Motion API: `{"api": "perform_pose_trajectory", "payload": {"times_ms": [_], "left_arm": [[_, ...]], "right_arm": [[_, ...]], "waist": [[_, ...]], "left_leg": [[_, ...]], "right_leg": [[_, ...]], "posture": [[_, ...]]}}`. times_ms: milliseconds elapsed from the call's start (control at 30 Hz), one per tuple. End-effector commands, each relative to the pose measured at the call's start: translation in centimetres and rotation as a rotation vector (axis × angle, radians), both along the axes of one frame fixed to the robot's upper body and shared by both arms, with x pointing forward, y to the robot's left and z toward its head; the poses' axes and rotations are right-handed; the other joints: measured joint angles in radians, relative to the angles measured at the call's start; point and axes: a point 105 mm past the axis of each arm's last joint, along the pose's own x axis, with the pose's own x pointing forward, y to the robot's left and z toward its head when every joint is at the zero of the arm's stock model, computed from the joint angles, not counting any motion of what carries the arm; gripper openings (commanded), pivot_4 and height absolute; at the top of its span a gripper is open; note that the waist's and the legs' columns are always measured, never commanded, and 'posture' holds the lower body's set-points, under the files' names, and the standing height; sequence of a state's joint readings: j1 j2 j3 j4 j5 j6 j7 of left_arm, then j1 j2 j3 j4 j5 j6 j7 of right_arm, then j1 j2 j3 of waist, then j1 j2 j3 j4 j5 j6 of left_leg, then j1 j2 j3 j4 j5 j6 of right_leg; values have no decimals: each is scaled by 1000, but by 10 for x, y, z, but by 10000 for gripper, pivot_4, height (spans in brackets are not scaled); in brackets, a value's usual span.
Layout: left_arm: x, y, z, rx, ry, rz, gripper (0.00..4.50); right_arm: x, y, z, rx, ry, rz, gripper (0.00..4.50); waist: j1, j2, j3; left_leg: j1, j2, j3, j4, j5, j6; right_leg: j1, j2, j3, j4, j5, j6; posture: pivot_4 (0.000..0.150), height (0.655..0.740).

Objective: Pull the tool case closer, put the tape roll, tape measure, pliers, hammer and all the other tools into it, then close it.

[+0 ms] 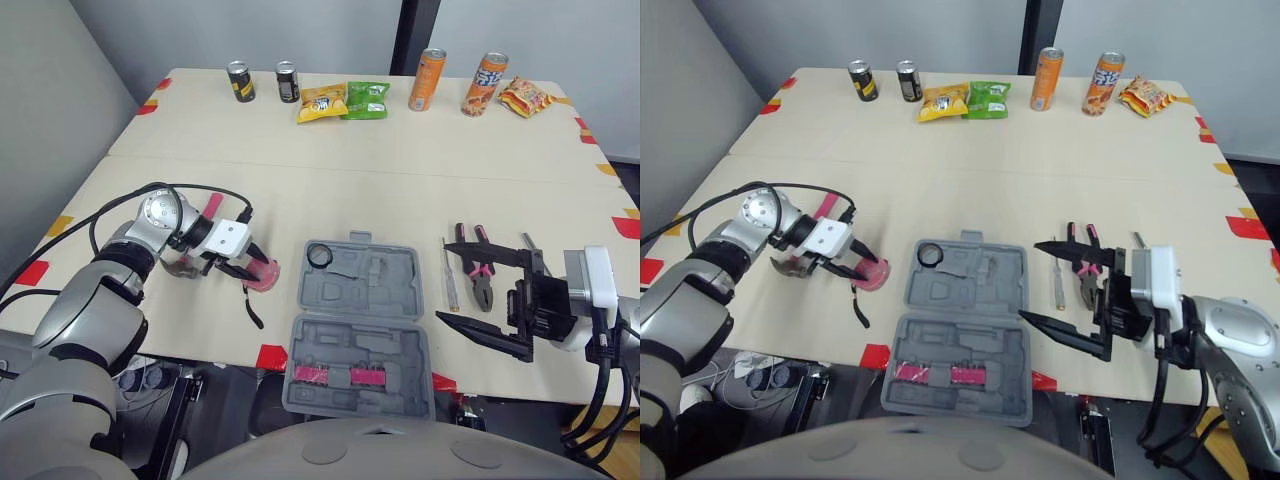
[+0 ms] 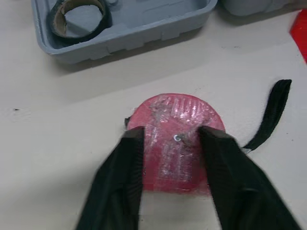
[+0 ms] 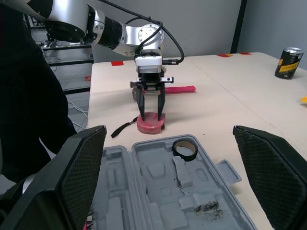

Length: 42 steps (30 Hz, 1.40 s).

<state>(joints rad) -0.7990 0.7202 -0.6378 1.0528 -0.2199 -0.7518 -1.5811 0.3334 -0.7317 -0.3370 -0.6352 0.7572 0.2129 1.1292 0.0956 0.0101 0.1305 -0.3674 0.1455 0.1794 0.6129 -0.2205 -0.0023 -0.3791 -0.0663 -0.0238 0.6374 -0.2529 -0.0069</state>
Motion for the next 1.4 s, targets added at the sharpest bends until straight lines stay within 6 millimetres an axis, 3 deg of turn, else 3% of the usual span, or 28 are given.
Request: {"api": "perform_pose_trajectory", "payload": {"times_ms": [33, 67, 267, 400, 500, 700, 1400], "left_arm": [[-9, 11, -11, 41, 70, 21, 4791], [-9, 11, -10, 34, 72, 28, 1019], [-7, 6, -1, -77, 63, 88, 400], [-6, 5, 15, -148, 88, 130, 11713], [-9, 9, 26, -153, 101, 143, 22980], [-8, 13, 35, -138, 104, 150, 44240], [0, 0, -1, -16, 64, 65, 44750]], "right_arm": [[2, 1, 5, -1, -28, 22, 45000], [2, 1, 5, -1, -29, 25, 45000], [3, 0, 5, -3, -29, 35, 45000], [2, 0, 4, -2, -26, 36, 45000], [1, 0, 3, -1, -22, 36, 45000], [2, 1, 2, 4, -22, 34, 45000], [-4, 1, 0, -1, -15, 8, 45000]], "waist": [[0, 1, -1], [0, 1, -1], [-2, 0, 0], [-2, -3, 4], [-3, -10, 9], [-5, -10, 10], [-6, -11, 11]], "left_leg": [[0, 0, 0, 0, 0, 0], [0, 0, 0, 0, 0, 0], [-1, 0, 0, 0, 0, 0], [-2, 0, 0, 0, 0, 0], [-3, 0, 0, -1, 0, 0], [-3, 0, 1, -1, 0, 0], [-4, 0, 0, -3, 0, -1]], "right_leg": [[0, 0, 0, 0, 0, 0], [0, 0, 0, 0, 0, 0], [-1, 0, 0, -1, 0, 0], [-2, 0, 0, -1, 0, 0], [-4, 0, -1, -1, 0, 0], [-4, 0, 0, -2, 0, 0], [-4, 0, 0, -4, 0, 0]], "posture": [[1500, 7400], [1500, 7400], [1500, 7400], [1500, 7400], [1500, 7400], [1500, 7400], [1500, 7400]]}}
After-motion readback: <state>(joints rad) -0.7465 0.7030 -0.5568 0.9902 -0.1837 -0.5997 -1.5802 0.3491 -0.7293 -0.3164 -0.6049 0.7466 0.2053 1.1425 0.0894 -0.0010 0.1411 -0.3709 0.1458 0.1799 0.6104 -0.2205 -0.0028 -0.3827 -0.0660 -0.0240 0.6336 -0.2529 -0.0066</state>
